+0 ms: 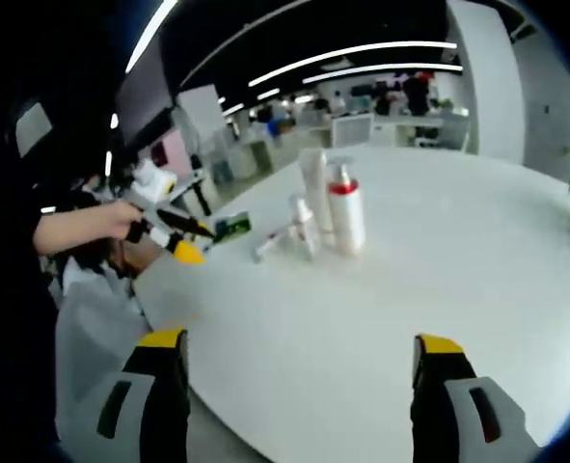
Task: Arrange the skincare products in the storage area until every visible bottle or jar stands upright without overlapping.
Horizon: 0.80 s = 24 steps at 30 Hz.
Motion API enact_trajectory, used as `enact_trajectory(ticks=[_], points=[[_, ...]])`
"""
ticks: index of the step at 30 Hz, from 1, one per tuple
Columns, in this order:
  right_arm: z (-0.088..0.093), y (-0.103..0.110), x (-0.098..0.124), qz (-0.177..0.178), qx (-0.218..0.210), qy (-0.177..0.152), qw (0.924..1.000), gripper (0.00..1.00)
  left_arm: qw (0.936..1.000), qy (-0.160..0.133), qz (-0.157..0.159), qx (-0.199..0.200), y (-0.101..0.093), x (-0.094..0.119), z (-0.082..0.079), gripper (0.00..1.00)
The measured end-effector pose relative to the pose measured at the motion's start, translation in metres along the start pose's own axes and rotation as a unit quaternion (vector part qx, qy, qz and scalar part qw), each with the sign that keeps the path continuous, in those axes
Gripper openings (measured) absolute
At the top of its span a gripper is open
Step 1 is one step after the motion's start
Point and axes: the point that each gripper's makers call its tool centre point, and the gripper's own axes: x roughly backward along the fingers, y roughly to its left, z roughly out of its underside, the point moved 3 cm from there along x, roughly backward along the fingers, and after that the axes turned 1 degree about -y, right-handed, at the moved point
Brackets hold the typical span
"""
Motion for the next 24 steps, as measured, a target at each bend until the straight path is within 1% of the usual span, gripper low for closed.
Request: enact_trajectory(ticks=[7,13,18,24], points=[[0.001,-0.006,0.0,0.004,-0.006,0.0,1.0,0.99,1.0,0.0,0.002,0.007,0.007,-0.013,-0.012,0.75],[0.001,-0.006,-0.004,0.003,-0.01,0.001,0.9999,0.99,0.9995,-0.006,0.004,0.03,0.012,-0.025,-0.022,0.72],[0.001,-0.007,-0.007,0.001,-0.011,0.003,0.9999,0.98,0.9997,0.001,0.001,0.025,0.015,-0.036,-0.025,0.7],[-0.003,-0.011,-0.007,0.006,-0.015,-0.006,0.9998,0.98,0.9996,0.003,-0.011,0.024,0.023,-0.048,-0.029,0.65]])
